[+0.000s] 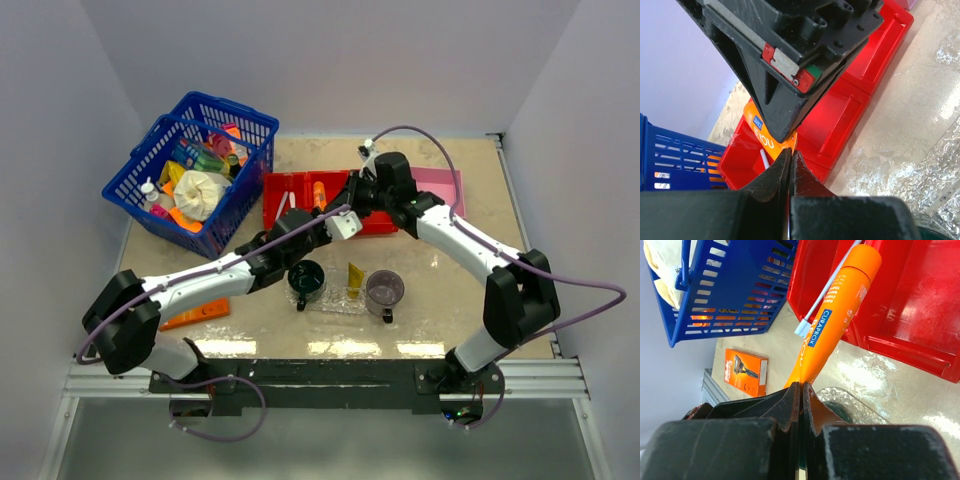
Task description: Prepare toiletry sets of a toothbrush and toothpaste on the tray
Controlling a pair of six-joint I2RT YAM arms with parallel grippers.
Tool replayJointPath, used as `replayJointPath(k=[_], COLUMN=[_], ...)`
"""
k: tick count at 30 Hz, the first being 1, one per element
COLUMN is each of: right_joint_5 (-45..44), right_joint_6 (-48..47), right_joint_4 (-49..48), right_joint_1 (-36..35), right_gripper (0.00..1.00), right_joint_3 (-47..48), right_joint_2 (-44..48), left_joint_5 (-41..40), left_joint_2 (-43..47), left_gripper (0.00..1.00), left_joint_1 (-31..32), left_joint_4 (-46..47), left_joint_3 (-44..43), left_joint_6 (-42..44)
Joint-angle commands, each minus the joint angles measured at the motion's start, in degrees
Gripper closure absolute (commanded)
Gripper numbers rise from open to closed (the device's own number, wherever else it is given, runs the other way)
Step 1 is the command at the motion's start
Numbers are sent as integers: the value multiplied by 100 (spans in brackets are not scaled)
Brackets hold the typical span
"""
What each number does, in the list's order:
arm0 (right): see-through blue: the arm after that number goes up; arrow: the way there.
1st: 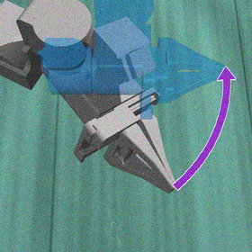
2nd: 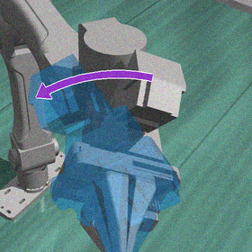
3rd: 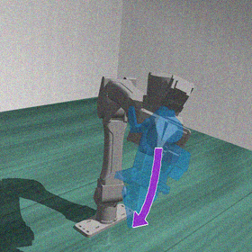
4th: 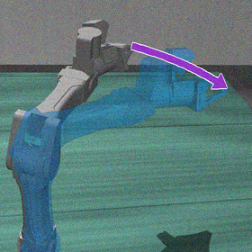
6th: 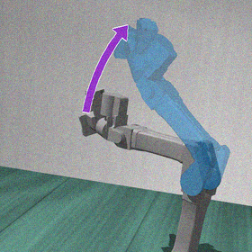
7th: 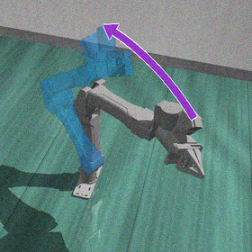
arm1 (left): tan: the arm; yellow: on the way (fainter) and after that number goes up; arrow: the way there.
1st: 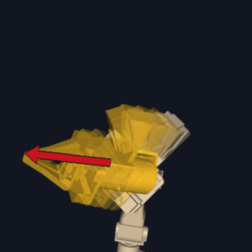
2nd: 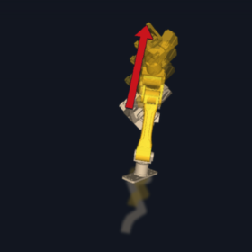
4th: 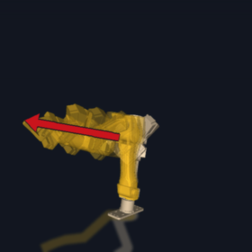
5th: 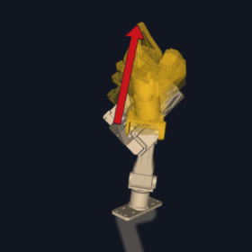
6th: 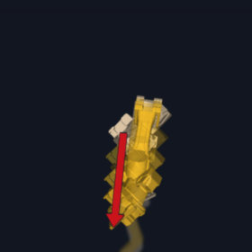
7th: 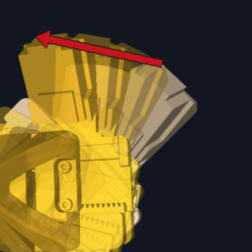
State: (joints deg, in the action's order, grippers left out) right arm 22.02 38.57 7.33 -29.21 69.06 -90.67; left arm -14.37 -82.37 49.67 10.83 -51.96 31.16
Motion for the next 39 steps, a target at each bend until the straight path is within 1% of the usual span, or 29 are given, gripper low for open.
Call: replayJointPath(k=[1,2,7,8,10,11,17,24,28,30,31,33,36,39], right_joint_5=[294,251,-13,-101,-224,-277,-497,-699,-725,-734,-752,-892,-1120,-1375], right_joint_6=[160,160,177,186,195,195,257,230,213,160,73,-50,-305,-543], right_joint_4=[-461,-443,-434,-443,-452,-452,-514,-504,-584,-549,-523,-322,-75,179], right_joint_1=[-41,-41,-41,-41,-32,-32,126,504,767,943,1005,1128,1242,1286], right_gripper=[99,95,83,77,74,70,59,54,45,42,41,40,39,39], right_joint_3=[82,82,47,29,3,-32,-191,-454,-744,-885,-920,-982,-1026,-1026], right_joint_2=[296,305,454,471,550,577,761,1103,1473,1613,1745,1877,2132,2431], left_joint_5=[-13,-13,101,110,128,128,110,39,399,601,654,751,795,821], left_joint_2=[-95,-87,-16,-25,-16,-16,19,107,221,274,309,432,686,889], left_gripper=[100,100,100,100,100,100,100,100,100,100,100,100,100,100], left_joint_1=[43,51,43,43,43,43,34,16,-124,-203,-221,-230,-230,-230], left_joint_4=[95,103,182,183,183,191,253,253,279,209,96,-71,-397,-976], left_joint_3=[-147,-156,-103,-112,-121,-121,-77,-86,-33,-103,-138,-244,-367,-744], left_joint_6=[-31,-57,-189,-206,-250,-259,-356,-567,-856,-979,-1110,-1234,-1656,-2191])
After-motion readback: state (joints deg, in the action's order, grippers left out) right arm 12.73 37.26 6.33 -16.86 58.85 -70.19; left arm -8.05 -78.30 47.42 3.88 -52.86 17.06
